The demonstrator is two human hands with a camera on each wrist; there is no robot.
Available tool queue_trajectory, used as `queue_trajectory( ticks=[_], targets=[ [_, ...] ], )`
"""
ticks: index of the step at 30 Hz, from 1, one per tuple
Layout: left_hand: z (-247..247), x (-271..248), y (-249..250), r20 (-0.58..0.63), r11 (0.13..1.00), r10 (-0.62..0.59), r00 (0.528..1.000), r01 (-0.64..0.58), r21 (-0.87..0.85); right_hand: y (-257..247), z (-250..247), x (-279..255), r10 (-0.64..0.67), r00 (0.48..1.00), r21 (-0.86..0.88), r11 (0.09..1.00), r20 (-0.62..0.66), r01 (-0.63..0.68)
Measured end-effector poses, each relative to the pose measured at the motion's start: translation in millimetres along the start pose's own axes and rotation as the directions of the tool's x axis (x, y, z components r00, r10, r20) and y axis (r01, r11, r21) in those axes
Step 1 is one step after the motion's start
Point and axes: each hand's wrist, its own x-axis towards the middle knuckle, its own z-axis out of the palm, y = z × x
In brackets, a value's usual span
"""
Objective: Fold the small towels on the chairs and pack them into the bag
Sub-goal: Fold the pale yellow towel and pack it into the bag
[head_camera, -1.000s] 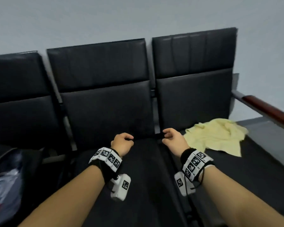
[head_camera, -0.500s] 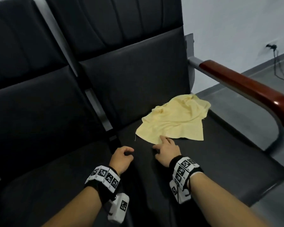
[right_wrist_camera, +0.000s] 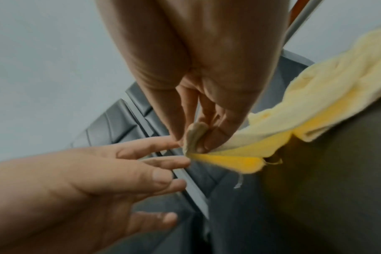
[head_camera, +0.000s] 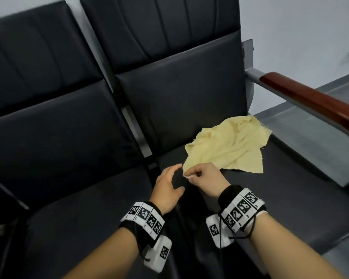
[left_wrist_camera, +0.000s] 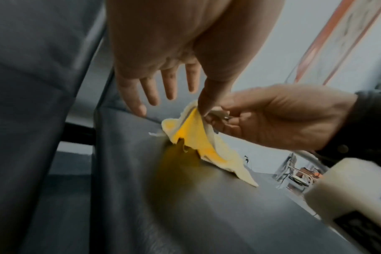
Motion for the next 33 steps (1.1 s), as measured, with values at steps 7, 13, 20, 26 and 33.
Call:
queue_trajectory(
  ticks=[7, 13, 20, 26, 33],
  targets=[
    [-69.8, -56.4, 37.6, -0.232, 0.978, 0.197, 0.952, -0.207, -0.019, -99.9, 16.8, -44.2, -0.211, 0.976, 0.218, 0.956, 0.051, 0.195],
    [-155.6, -139.5, 23.6, -0.349, 0.980, 0.185, 0.919, -0.200, -0.006, -178.4, 77.5, -87.9, -0.410, 0.912, -0.014, 0.912, 0.032, 0.411],
    [-248.8, -251.2, -29.4, -0.527, 0.968, 0.149, 0.837, -0.231, -0.094, -244.4, 172.4, -134.3, -0.505, 0.848, -0.186, 0.828, 0.163, 0.529],
    [-304.4, -326.5, -71.7, -0.670, 0.952, 0.032, 0.741, -0.227, -0.205, -244.6, 262.6, -145.7, -0.450, 0.806, -0.254, 0.788, 0.383, 0.561],
    [-359.6, -391.0, -102.8, -0.804, 0.908, -0.109, 0.584, -0.271, -0.320, -222.9, 300.9, -139.1, -0.377, 0.831, -0.390, 0.751, 0.409, 0.533]
  ],
)
